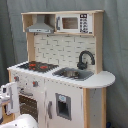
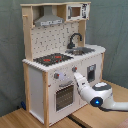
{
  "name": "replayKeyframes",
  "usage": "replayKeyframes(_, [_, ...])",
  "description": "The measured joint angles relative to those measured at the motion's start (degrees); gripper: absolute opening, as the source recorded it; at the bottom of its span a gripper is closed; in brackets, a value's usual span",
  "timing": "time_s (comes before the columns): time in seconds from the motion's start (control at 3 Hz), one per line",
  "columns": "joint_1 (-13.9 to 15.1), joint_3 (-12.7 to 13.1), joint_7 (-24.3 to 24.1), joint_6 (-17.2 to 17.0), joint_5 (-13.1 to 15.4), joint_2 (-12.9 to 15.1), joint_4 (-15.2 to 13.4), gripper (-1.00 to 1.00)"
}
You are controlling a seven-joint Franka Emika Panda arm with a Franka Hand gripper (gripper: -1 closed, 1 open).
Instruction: Play with the kitchen
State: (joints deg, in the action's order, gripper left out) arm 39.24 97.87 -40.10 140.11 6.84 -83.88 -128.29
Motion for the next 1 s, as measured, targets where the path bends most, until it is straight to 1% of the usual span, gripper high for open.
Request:
replayKeyframes(0.33, [-1.74,-2.76,5.23,0.04,1.21,-0.49,-0.16,1.0])
replayKeyframes(0.67, [-2.21,-5.22,10.81,0.8,3.37,-0.52,0.18,1.0])
replayKeyframes(1.0, [-2.13,-6.69,16.87,2.34,5.38,-0.5,0.45,1.0])
